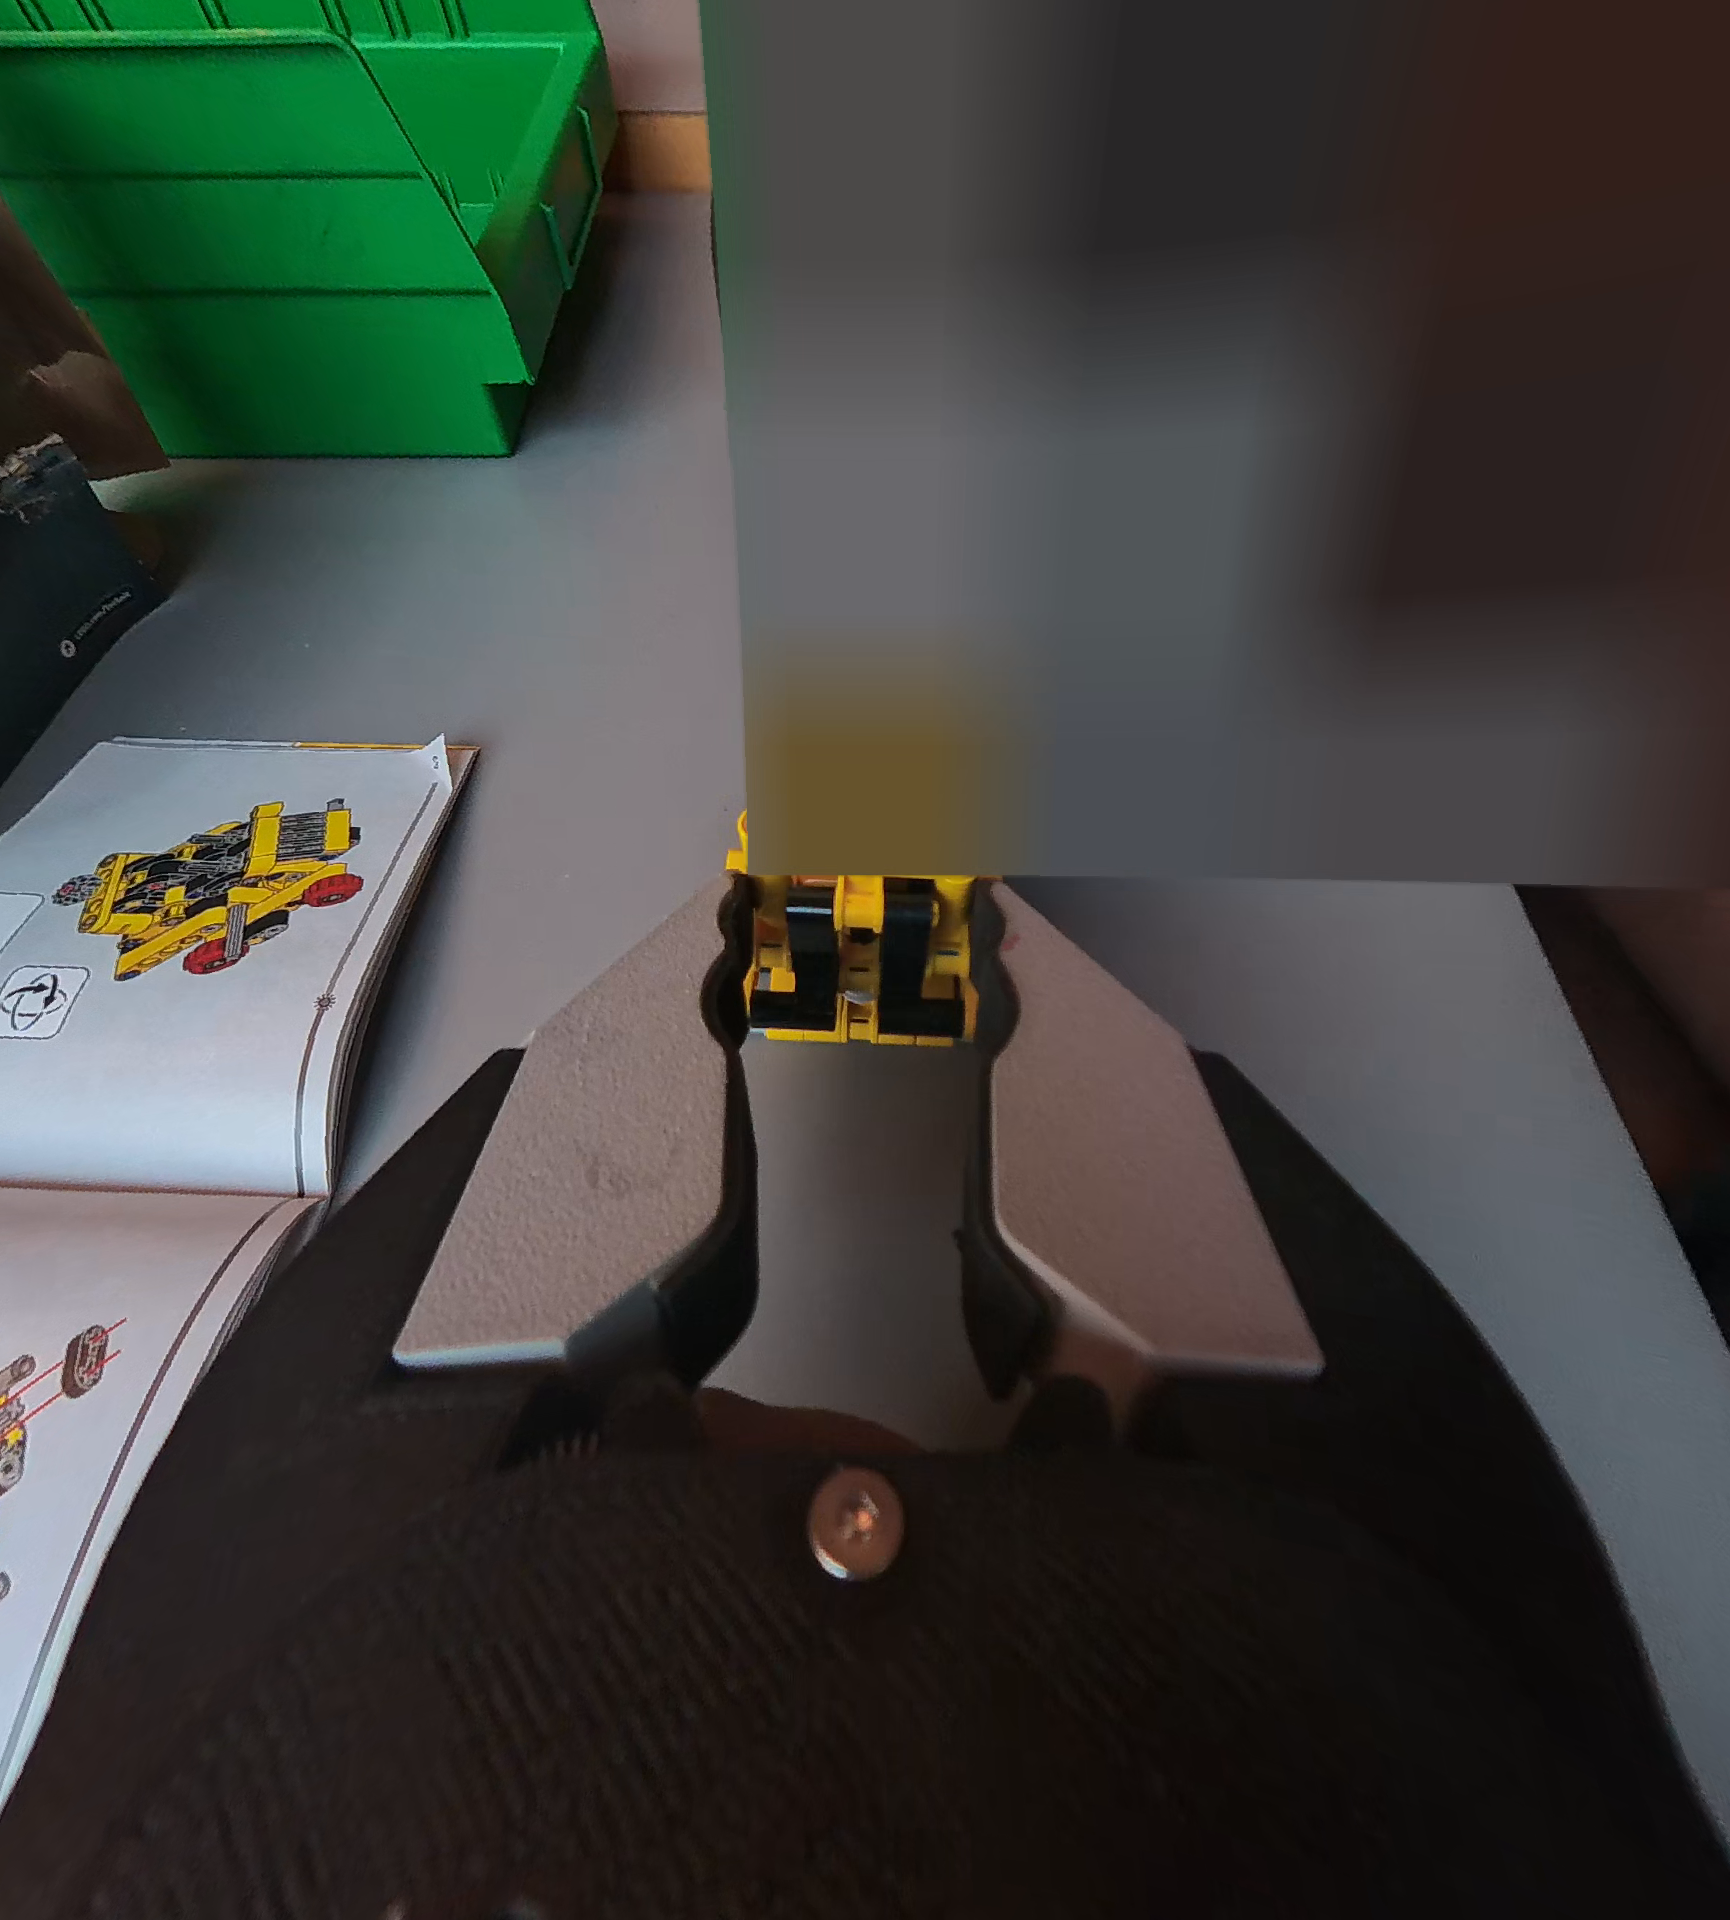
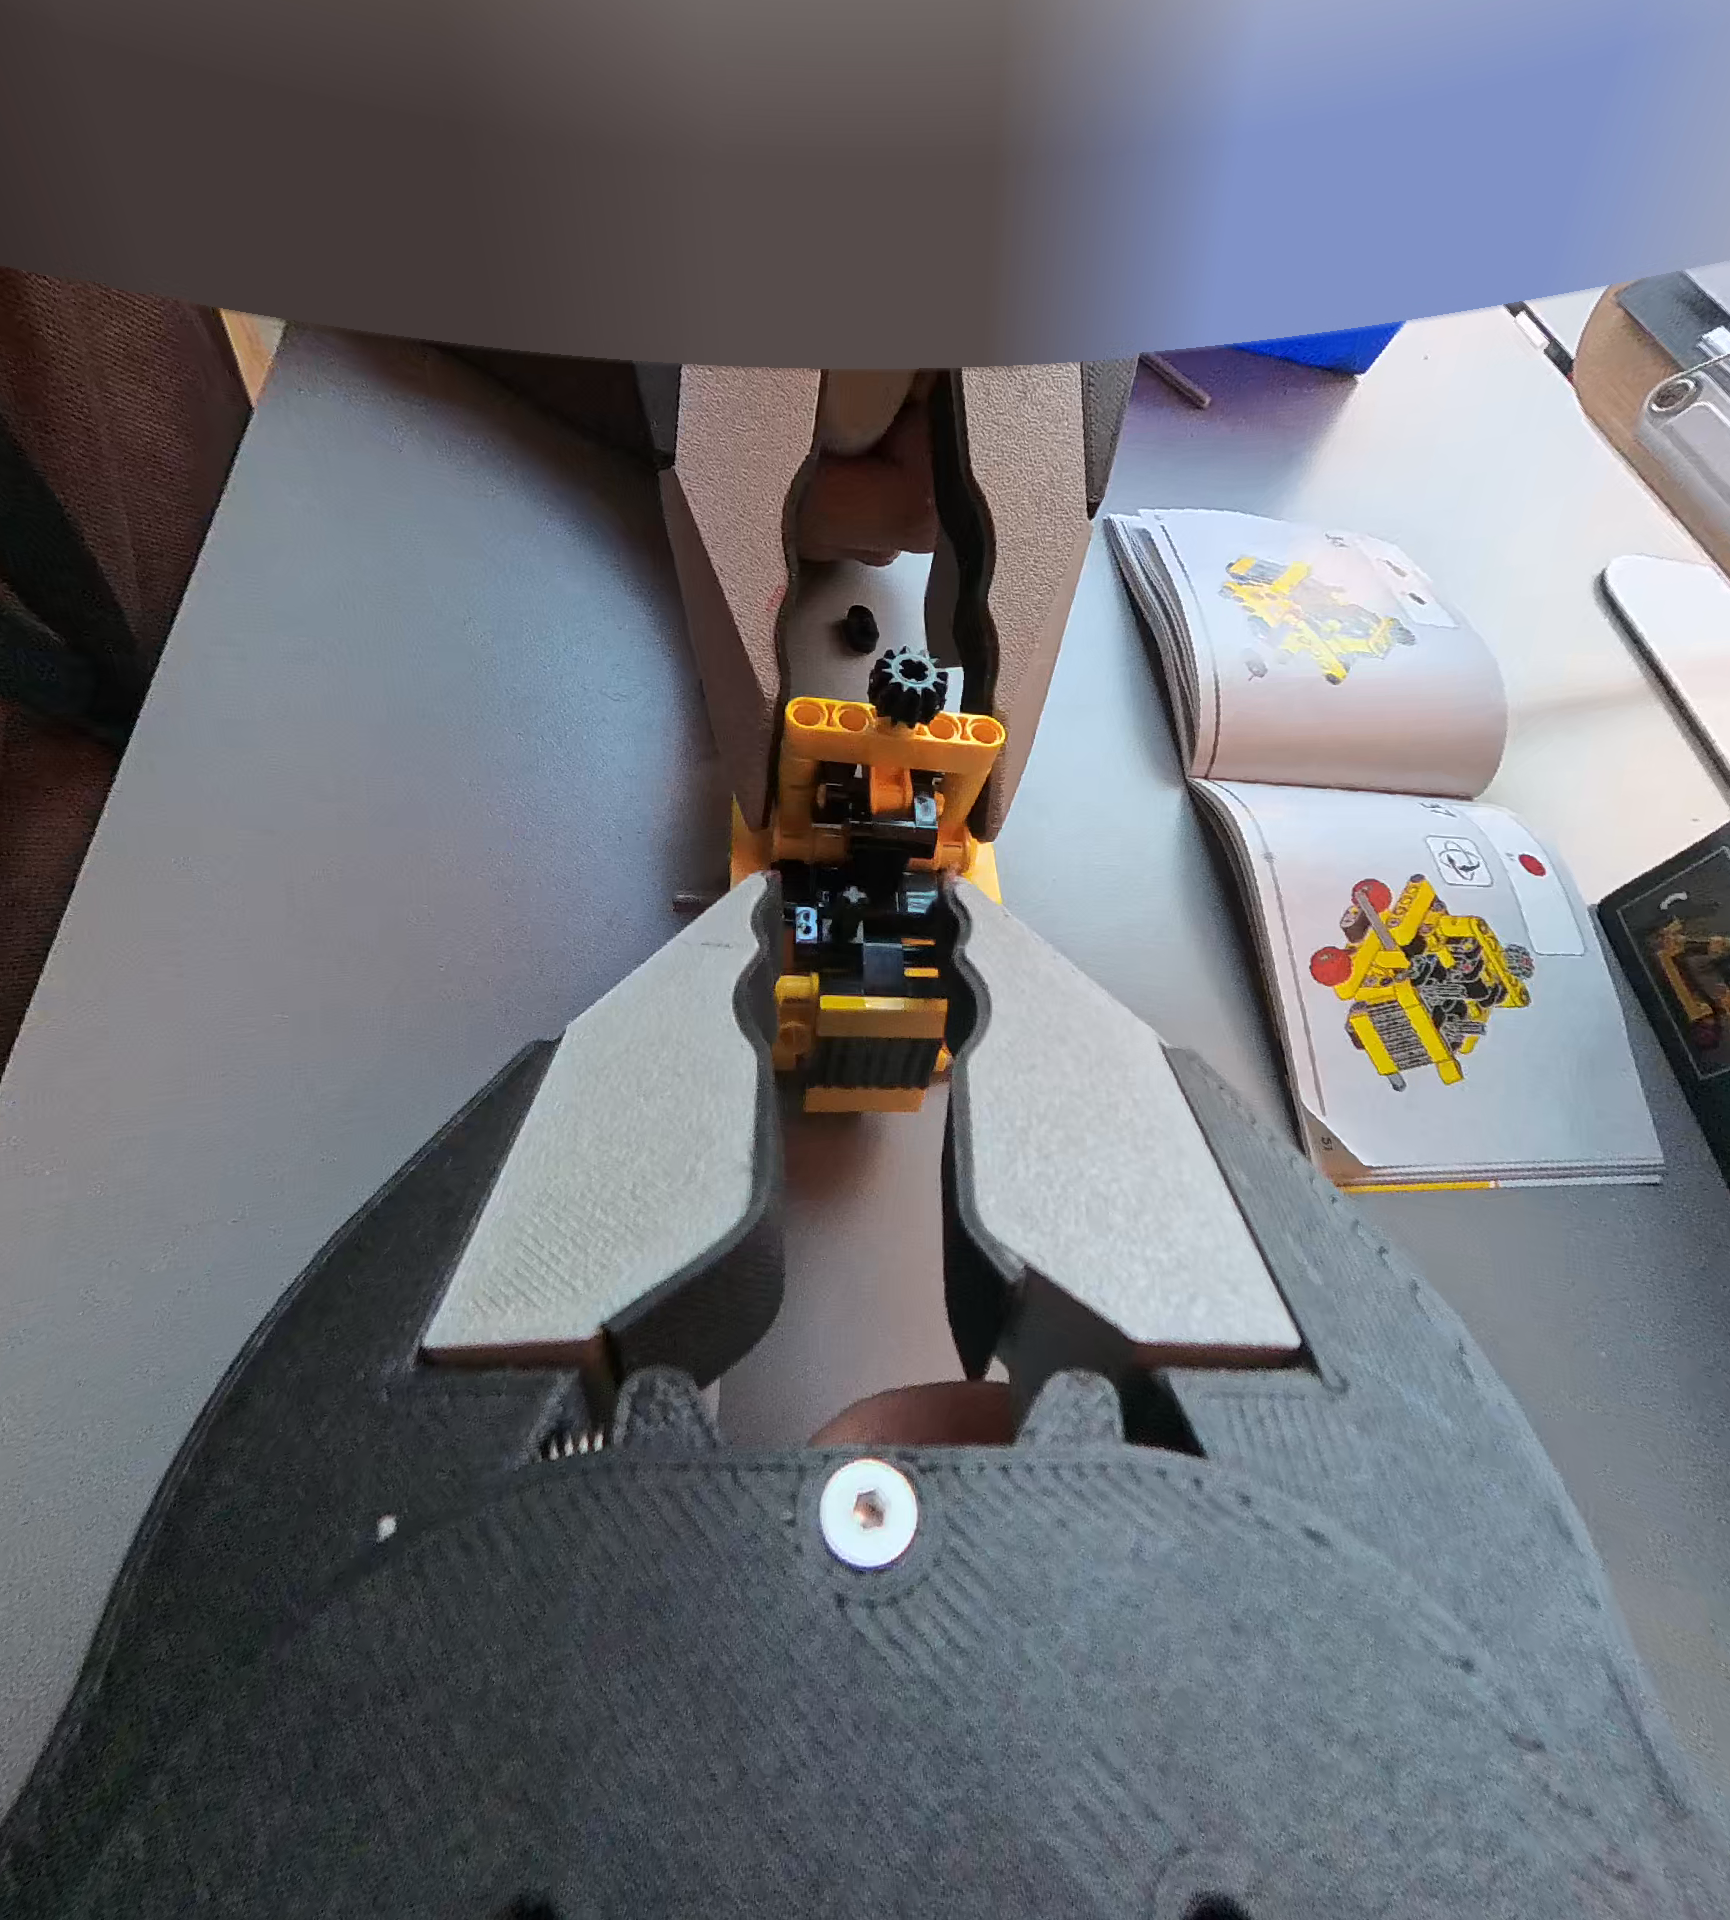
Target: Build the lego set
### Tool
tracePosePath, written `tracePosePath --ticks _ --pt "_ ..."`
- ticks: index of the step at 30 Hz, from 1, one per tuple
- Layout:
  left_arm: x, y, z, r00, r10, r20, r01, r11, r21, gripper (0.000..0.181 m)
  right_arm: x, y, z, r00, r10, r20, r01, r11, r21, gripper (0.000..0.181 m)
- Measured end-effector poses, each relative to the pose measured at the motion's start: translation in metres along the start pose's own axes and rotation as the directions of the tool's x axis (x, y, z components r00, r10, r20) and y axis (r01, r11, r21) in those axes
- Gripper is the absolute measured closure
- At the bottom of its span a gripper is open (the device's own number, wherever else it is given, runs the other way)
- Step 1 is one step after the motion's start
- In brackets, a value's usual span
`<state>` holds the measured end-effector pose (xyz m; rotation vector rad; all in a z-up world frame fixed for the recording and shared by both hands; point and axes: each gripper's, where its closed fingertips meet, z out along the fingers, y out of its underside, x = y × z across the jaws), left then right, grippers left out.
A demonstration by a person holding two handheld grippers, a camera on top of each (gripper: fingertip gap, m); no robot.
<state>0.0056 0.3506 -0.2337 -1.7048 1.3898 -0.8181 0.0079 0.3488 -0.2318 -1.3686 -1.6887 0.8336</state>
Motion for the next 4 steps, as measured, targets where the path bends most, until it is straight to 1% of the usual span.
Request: tracePosePath --ticks 4 --pt "0.0001 0.0000 0.0001 1.000 0.000 -0.001 0.000 1.000 0.000 0.142 -0.0004 0.0002 0.0006 1.000 -0.003 0.004 0.003 1.000 0.001 0.155"
